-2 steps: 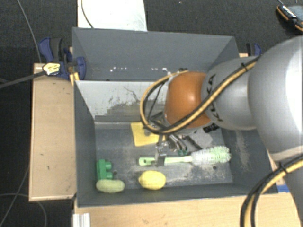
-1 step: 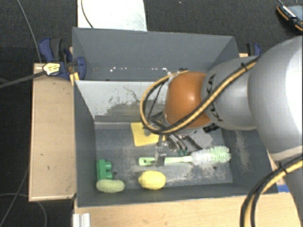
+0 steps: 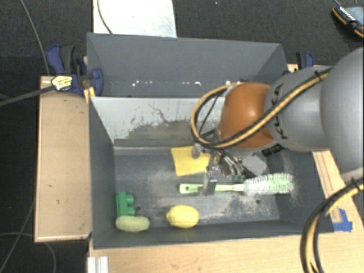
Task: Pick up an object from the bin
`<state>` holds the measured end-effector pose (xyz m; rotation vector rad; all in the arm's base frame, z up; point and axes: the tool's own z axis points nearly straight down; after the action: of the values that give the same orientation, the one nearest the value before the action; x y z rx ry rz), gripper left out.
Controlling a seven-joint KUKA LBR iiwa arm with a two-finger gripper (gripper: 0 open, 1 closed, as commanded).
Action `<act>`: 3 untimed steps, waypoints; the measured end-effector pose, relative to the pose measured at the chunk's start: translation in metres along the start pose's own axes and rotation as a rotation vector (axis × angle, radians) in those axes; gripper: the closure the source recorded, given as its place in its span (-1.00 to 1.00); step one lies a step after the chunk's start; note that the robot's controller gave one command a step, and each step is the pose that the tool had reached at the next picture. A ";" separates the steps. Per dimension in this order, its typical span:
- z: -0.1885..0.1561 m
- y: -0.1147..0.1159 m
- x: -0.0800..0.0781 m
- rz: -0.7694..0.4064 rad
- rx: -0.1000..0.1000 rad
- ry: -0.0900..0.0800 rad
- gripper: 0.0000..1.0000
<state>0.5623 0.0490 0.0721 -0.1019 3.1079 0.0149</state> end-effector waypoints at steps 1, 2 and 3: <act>-0.002 -0.035 0.032 -0.183 -0.006 0.001 -1.00; -0.006 -0.063 0.009 0.001 -0.007 -0.006 -1.00; 0.000 -0.006 0.025 -0.183 -0.011 -0.001 -1.00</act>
Offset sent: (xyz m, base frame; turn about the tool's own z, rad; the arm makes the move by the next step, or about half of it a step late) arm -0.0075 -0.0668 0.0028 -0.0006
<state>0.5379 0.0416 0.0714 -0.3855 3.0839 0.0271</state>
